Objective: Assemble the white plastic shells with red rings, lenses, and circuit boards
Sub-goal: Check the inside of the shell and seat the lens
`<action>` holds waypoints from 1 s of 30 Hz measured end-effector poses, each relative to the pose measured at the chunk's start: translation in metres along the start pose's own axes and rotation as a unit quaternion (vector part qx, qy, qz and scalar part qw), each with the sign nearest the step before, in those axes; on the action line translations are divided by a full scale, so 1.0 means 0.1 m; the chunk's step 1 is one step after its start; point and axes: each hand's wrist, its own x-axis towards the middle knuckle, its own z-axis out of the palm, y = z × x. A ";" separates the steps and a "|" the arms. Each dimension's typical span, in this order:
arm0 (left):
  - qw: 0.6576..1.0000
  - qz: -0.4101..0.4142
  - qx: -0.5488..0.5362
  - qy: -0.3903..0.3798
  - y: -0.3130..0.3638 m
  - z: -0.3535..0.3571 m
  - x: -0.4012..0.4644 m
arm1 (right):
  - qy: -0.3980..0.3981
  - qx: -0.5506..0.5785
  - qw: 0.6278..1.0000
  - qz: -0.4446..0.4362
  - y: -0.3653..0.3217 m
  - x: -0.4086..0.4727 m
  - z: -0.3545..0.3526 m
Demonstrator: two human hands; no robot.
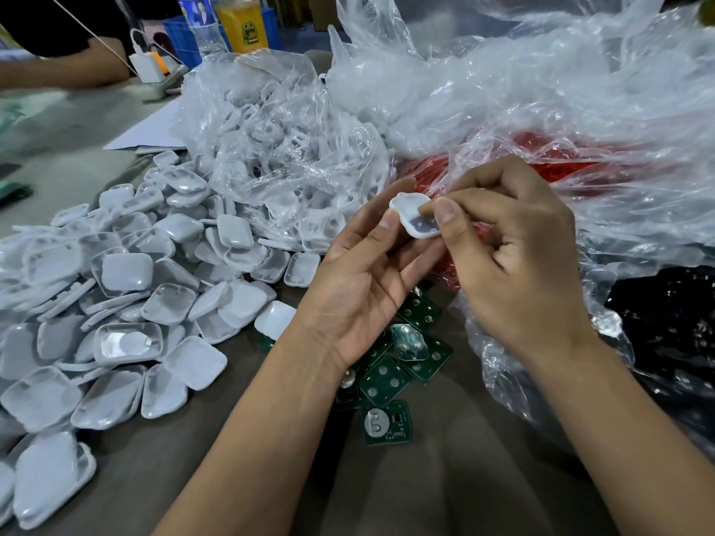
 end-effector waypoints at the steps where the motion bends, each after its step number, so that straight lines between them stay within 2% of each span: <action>1: 1.000 0.000 0.003 0.001 0.00 0.00 0.00 | -0.005 -0.001 1.000 0.004 0.00 0.00 0.00; 25: 1.000 0.003 0.000 0.008 0.02 0.02 -0.02 | -0.050 0.006 0.999 0.013 -0.01 0.01 0.01; 30: 1.000 0.015 -0.027 -0.002 0.10 0.03 -0.03 | -0.018 0.029 0.999 -0.001 -0.04 0.02 0.00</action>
